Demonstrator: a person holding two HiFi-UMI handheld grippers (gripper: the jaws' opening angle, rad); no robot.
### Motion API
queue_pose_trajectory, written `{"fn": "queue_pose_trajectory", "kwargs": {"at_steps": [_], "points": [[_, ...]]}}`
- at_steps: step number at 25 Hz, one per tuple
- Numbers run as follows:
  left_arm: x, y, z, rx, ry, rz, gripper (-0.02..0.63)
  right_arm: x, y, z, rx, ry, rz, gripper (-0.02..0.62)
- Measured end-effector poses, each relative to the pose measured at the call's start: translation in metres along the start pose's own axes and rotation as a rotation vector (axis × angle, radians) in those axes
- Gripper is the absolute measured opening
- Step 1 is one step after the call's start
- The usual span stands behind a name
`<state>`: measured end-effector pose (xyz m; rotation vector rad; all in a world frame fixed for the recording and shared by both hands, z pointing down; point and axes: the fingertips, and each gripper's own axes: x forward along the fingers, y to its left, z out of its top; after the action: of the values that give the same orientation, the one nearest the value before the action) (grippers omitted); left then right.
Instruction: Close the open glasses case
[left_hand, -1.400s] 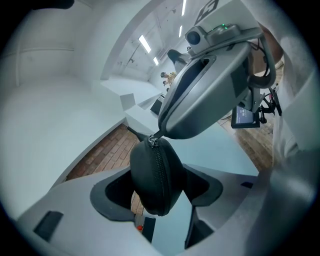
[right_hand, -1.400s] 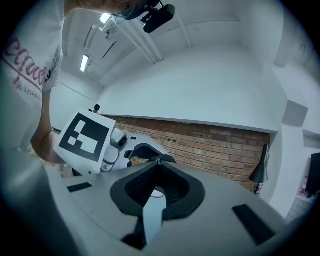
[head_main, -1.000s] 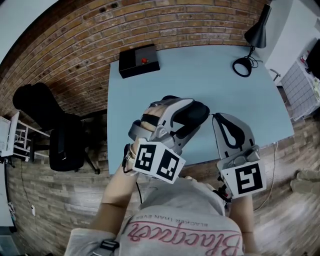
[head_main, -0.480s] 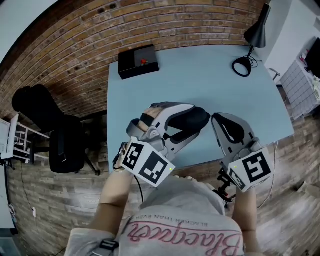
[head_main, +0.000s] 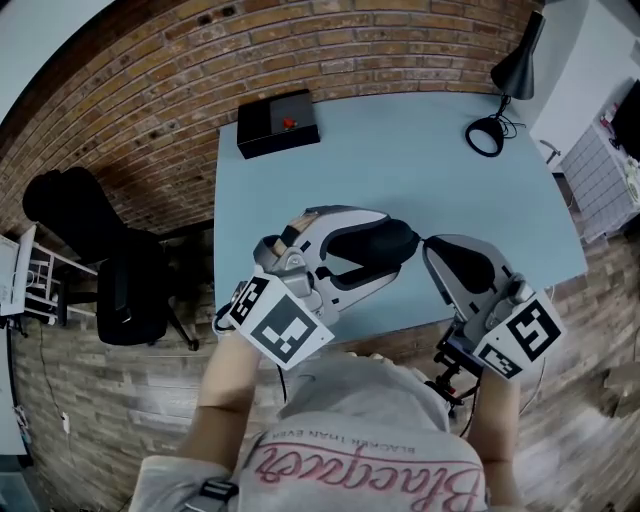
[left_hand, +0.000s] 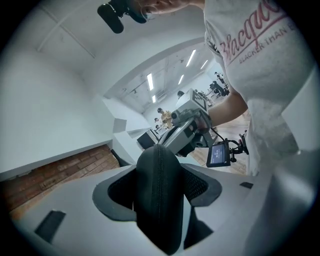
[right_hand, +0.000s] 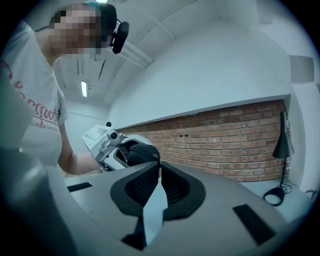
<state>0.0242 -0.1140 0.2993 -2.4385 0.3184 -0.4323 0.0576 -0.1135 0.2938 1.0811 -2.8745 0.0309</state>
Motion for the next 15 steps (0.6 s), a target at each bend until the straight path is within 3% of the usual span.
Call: {"fn": "queue_pose_trajectory", "kwargs": {"at_steps": [3,7,15], "points": [[-0.002,-0.003,0.003,0.008,-0.028,-0.025,0.27,0.0,0.011,0.003,0.038,-0.028,0.097,0.031],[-0.004,-0.008,0.005,0.011,-0.049,-0.067,0.27,-0.001,0.014,0.001,0.009,-0.015,0.134,0.031],[-0.003,-0.008,0.009,-0.045,-0.081,-0.097,0.268,0.01,0.004,-0.016,-0.133,0.112,0.034,0.02]]}}
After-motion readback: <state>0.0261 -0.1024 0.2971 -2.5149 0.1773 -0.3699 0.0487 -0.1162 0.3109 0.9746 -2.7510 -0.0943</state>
